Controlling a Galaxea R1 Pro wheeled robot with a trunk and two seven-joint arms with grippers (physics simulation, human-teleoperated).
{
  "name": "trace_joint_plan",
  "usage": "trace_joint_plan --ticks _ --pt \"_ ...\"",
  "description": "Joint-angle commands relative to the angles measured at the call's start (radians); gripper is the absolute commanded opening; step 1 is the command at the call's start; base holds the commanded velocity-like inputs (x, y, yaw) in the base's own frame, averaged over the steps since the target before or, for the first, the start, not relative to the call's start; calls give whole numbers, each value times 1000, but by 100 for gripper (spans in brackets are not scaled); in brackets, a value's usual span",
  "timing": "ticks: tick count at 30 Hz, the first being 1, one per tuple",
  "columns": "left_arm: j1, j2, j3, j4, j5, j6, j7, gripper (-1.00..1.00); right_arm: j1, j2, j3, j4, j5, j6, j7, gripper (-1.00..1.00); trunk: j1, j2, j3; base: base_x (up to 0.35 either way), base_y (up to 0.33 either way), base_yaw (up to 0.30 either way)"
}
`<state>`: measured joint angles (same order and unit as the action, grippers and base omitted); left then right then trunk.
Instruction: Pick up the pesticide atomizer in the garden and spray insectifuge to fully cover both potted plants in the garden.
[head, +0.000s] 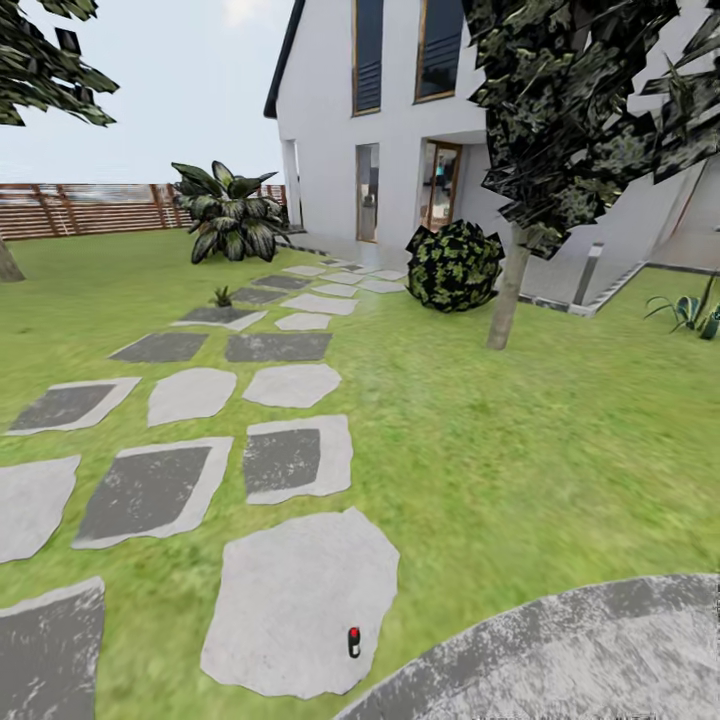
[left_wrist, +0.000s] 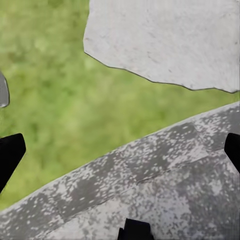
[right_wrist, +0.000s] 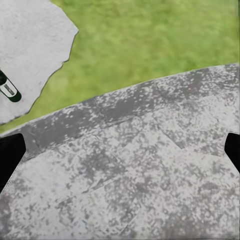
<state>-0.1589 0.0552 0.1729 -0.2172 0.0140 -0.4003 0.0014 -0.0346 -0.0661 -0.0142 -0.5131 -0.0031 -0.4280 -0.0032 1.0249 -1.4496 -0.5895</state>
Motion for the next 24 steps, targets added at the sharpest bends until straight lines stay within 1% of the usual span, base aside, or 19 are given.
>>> trace_joint_plan --ticks 1,7,24 --pt "-1 0 0 1 1 -3 0 100 -1 0 -1 1 0 -3 0 100 0 0 -1 82 333 -268" --pt "0 0 -1 1 1 -3 -1 100 -1 0 -2 1 -1 -3 0 100 0 0 -1 59 333 -272" --pt "0 0 -1 1 1 -3 -2 100 -1 0 -3 2 0 -3 -1 100 0 0 -2 2 333 -282"
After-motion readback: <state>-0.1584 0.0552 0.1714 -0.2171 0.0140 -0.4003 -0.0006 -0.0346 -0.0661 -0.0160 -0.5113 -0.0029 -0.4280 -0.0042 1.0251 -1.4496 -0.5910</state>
